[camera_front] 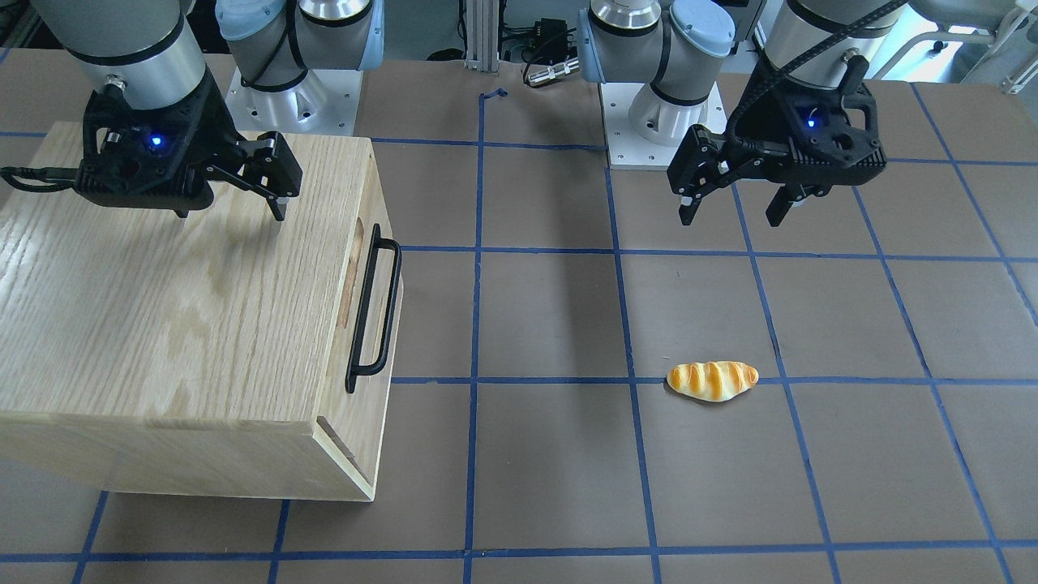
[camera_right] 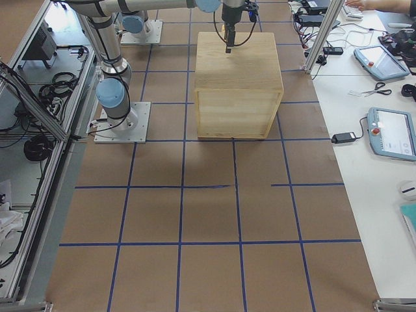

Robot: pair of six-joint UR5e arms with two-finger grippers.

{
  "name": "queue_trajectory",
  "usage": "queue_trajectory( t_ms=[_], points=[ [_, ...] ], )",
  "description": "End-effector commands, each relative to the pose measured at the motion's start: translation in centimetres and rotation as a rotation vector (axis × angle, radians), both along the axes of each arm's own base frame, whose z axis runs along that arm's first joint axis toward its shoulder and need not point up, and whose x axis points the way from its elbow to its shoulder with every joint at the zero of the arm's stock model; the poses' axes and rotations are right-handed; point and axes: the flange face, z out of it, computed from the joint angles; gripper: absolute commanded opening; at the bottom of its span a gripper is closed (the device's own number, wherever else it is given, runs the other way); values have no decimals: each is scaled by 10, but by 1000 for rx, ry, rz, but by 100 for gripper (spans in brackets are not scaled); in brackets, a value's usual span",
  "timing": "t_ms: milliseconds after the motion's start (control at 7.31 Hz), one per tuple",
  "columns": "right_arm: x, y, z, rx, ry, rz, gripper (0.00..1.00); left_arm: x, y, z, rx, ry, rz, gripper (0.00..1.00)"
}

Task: Open upper drawer

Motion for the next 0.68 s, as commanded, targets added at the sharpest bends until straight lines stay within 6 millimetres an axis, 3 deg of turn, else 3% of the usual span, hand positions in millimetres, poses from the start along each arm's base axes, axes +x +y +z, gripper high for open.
queue_trajectory(
  t_ms=[0,274,547],
  points=[
    [0,0,0,0,0,-2,100,0,-1,-2,3,2,3,100],
    [0,0,-1,1,0,0,100,-5,-6,-9,11,26,7,100],
    [0,0,-1,1,0,0,100,-28,-12,-21,13,43,16,100]
  ],
)
